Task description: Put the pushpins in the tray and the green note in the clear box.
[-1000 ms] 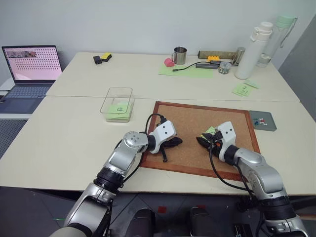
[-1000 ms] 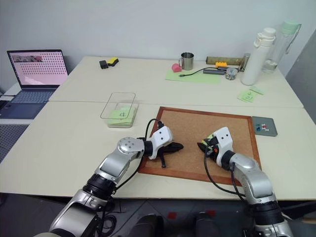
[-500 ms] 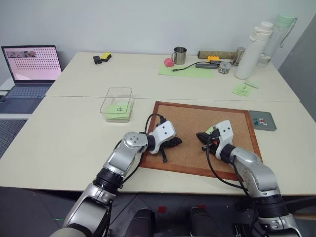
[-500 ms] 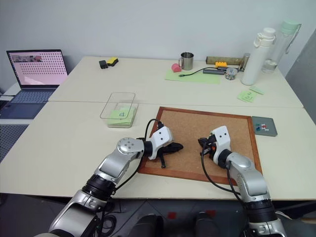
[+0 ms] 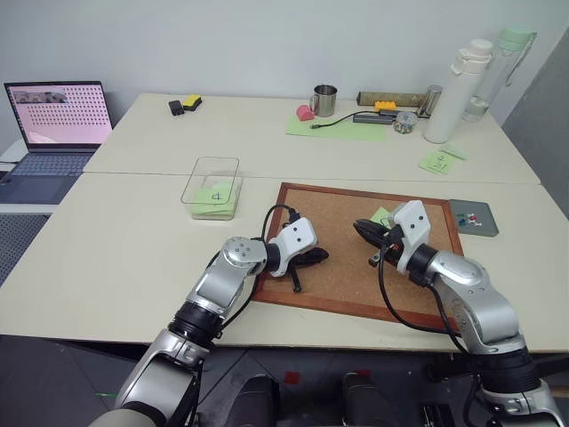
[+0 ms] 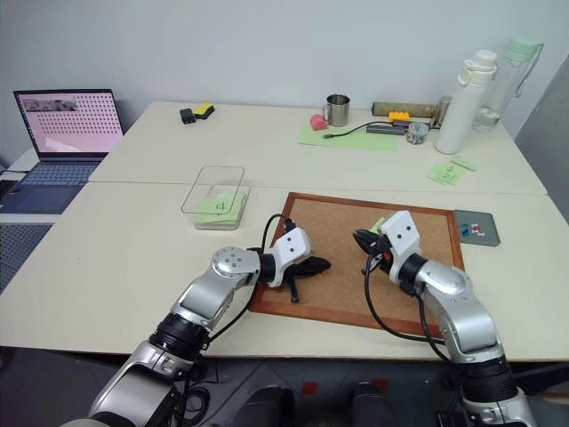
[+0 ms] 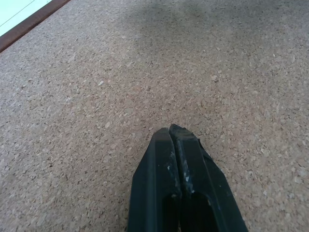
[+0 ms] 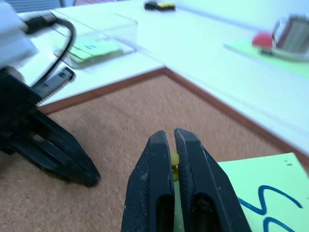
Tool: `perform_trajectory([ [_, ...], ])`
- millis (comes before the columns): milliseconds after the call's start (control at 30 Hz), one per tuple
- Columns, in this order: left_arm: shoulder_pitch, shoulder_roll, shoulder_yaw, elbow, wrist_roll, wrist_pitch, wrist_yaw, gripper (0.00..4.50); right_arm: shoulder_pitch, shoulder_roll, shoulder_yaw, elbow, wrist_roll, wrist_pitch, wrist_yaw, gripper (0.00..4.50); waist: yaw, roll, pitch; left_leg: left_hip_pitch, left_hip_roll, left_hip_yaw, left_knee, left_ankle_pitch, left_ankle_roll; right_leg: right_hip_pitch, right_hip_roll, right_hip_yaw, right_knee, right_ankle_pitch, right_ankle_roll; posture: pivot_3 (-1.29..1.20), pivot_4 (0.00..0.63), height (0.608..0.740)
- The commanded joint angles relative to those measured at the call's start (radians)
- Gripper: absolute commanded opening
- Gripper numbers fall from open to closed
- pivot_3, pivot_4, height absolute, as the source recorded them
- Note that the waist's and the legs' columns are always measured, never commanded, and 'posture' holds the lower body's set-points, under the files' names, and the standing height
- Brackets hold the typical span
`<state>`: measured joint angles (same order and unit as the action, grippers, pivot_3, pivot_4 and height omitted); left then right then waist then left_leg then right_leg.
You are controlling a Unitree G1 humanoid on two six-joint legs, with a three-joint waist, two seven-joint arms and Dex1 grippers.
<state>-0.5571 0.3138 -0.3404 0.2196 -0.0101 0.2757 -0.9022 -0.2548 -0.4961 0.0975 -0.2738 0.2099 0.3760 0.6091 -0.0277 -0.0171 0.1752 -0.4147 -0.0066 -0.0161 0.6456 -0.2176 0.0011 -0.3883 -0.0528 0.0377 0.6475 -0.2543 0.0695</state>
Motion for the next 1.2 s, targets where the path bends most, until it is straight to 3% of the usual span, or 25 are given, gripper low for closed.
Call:
perform_trajectory([
  [33, -0.036, -0.055, 0.117, -0.026, -0.15, 0.133, -0.001, 0.38, 0.008, -0.065, 0.033, -0.023, -0.067, -0.099, 0.061, 0.0, 0.001, -0.001, 0.001, 0.0, 0.0, 0.0, 0.0, 0.0, 0.0, 0.0, 0.0, 0.0, 0.0, 0.0, 0.0, 0.0, 0.15, 0.74],
  [200, -0.089, -0.102, 0.277, -0.135, -0.415, 0.428, -0.017, 1.26, -0.008, -0.168, 0.068, 0.004, -0.142, -0.243, 0.158, 0.0, 0.0, -0.004, 0.004, -0.002, 0.0, 0.0, 0.0, 0.0, 0.0, -0.001, 0.0, 0.0, 0.0, 0.0, 0.0, 0.0, 0.15, 0.74],
  [500, -0.132, -0.117, 0.345, -0.162, -0.573, 0.664, 0.051, 3.06, -0.058, -0.27, 0.095, 0.039, -0.201, -0.457, 0.295, 0.0, -0.001, -0.004, 0.004, -0.001, 0.0, -0.001, 0.0, 0.0, 0.0, -0.001, 0.0, 0.0, 0.0, 0.0, 0.0, 0.0, 0.15, 0.74],
  [667, -0.137, -0.135, 0.365, -0.166, -0.636, 0.743, 0.078, 3.06, -0.104, -0.273, 0.109, 0.026, -0.205, -0.507, 0.341, 0.0, 0.0, -0.004, 0.004, -0.001, 0.0, 0.0, 0.0, 0.0, 0.0, 0.0, 0.0, 0.0, 0.0, 0.0, 0.0, 0.0, 0.15, 0.74],
  [1167, -0.129, -0.173, 0.34, -0.175, -0.671, 0.722, 0.099, 3.06, -0.213, -0.227, 0.176, -0.003, -0.225, -0.554, 0.399, 0.0, 0.002, -0.004, 0.004, -0.001, 0.0, -0.001, 0.0, 0.0, -0.001, 0.0, -0.001, 0.0, 0.0, 0.0, 0.0, 0.0, 0.15, 0.74],
  [1200, -0.128, -0.174, 0.34, -0.178, -0.675, 0.721, 0.097, 2.88, -0.214, -0.225, 0.177, -0.003, -0.225, -0.555, 0.401, 0.0, 0.003, -0.004, 0.004, -0.001, 0.0, 0.0, 0.0, 0.0, -0.001, 0.0, -0.001, 0.0, 0.0, 0.0, 0.0, 0.0, 0.15, 0.74],
])
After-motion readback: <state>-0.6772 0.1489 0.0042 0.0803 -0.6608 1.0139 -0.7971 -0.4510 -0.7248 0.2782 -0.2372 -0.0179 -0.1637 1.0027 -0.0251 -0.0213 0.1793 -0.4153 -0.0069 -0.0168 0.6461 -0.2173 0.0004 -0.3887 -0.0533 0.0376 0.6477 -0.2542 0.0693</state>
